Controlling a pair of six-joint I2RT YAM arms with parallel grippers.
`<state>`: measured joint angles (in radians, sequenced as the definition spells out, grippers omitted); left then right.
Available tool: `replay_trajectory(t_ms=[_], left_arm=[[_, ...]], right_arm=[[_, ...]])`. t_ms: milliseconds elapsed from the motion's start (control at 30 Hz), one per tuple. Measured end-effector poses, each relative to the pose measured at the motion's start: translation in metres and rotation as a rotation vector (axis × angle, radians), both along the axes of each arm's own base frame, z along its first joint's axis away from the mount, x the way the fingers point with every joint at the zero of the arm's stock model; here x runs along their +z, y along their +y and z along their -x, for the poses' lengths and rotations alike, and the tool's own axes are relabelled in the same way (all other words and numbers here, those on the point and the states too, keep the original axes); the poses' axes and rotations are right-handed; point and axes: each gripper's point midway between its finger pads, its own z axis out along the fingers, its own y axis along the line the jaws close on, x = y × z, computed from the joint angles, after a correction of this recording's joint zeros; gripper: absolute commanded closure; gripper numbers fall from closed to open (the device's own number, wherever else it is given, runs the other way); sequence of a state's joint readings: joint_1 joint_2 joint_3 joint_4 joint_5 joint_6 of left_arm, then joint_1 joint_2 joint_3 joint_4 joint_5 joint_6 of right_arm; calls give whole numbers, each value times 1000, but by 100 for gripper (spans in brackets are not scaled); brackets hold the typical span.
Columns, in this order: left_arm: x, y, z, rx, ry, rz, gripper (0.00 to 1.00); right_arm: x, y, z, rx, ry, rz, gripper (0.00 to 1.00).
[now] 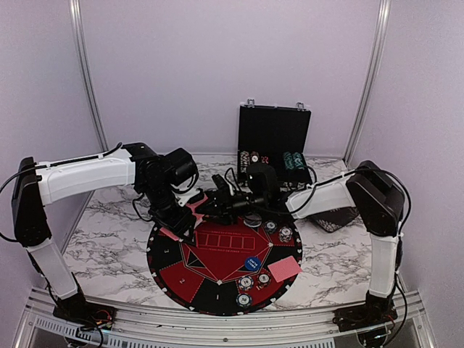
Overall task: Distribute texas hold em gaming equipment
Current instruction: Distribute the poker card in the dealer area.
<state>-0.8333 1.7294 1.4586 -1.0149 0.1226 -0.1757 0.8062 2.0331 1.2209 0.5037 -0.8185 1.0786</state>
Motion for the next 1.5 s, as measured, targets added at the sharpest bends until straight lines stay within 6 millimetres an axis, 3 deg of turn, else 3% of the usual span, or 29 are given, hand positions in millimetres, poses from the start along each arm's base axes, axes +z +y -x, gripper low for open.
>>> replay_trajectory(t_ms=[400, 1000, 1500], left_arm=[[0, 0, 0, 0, 1, -1, 50], [0, 0, 0, 0, 1, -1, 50], [-14, 0, 0, 0, 27, -31, 50]], right_arm=[[20, -6, 0, -7, -28, -23, 66], [7, -12, 7, -4, 12, -2, 80], [14, -11, 7, 2, 13, -30, 92]])
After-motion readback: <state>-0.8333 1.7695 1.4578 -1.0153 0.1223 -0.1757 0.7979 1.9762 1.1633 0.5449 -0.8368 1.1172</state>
